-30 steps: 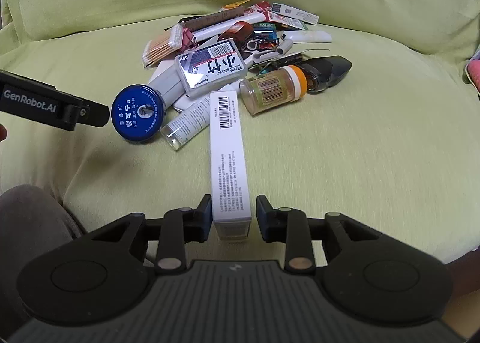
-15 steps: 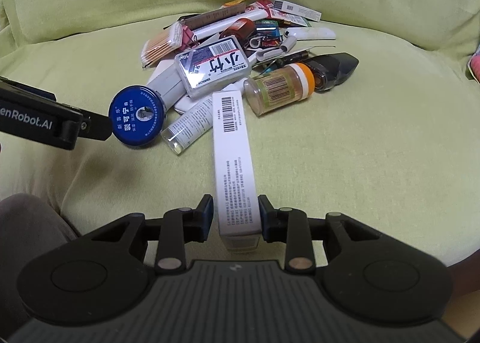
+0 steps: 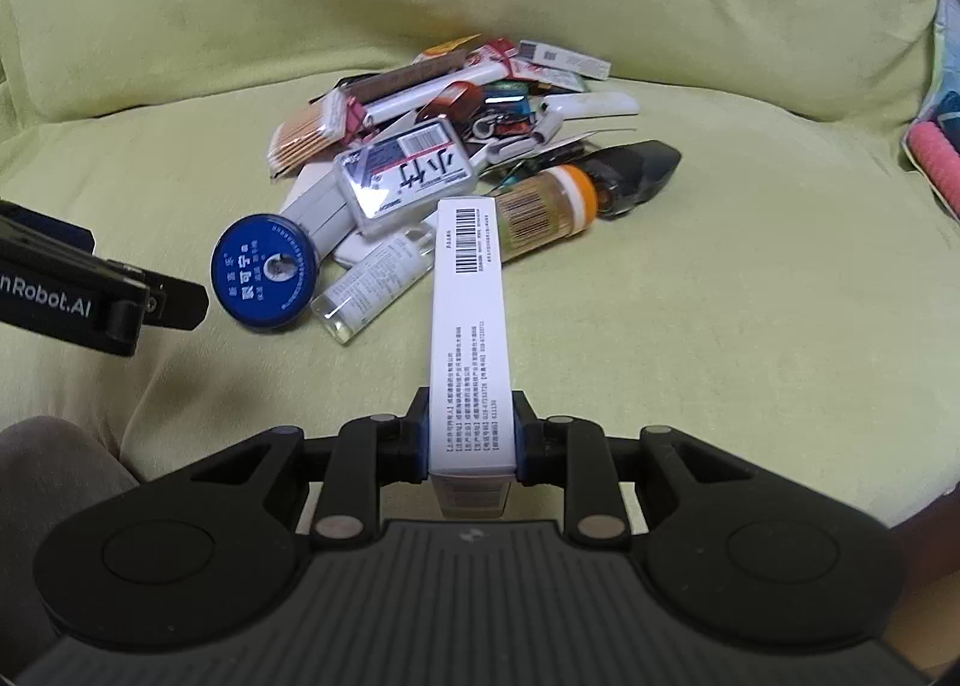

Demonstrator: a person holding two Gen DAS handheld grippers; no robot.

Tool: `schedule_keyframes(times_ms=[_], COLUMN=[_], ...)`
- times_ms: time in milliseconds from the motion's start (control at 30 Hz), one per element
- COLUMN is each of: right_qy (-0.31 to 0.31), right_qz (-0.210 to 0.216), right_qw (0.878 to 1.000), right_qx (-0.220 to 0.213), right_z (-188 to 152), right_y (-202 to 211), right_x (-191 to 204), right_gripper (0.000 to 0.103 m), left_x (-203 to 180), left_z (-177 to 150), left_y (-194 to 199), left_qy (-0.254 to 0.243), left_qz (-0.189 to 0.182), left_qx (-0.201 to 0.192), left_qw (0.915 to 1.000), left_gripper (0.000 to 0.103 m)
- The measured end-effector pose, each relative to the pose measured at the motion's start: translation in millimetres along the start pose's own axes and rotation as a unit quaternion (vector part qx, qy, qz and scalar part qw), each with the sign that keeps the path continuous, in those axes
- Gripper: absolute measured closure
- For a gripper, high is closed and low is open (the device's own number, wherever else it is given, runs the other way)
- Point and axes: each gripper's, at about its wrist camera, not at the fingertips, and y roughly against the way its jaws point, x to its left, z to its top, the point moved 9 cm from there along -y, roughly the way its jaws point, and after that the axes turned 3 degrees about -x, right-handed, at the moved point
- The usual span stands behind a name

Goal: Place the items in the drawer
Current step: 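Lift the white medicine box out of the pile with the right gripper, then carry the white box with the right gripper to the open drawer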

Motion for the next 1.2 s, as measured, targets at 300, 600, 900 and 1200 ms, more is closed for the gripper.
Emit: schedule_keyframes(times_ms=[300,600,900,1200], right_qy=[-0.012,-0.028,-0.041,-0.075], right_qz=[-0.016,-0.031,-0.052,-0.098], right_qw=[1.000,0.999,0.997,0.991], right_qx=[-0.011,-0.029,-0.049,-0.054], right_z=[0.4,-2.2,-10.7,-38.4], right_y=[16.6,41.6,79.8,120.8], right_x=[-10.8,-23.0,-34.4,-62.6], right_gripper=[0.081,0.081,0.081,0.081], left_x=[-15.4,-35.4,-67.1,-116.8], left_z=[4.4,9.1,12.2,4.5], left_y=[13.3,27.7,46.7,63.4], left_qy=[-0.017,-0.031,-0.056,-0.100], left_qz=[-0.010,-0.024,-0.053,-0.098], left_qx=[-0.014,-0.029,-0.047,-0.057], left_qw=[0.9997,0.9988,0.9959,0.9885], left_gripper=[0.005,0.005,0.005,0.005])
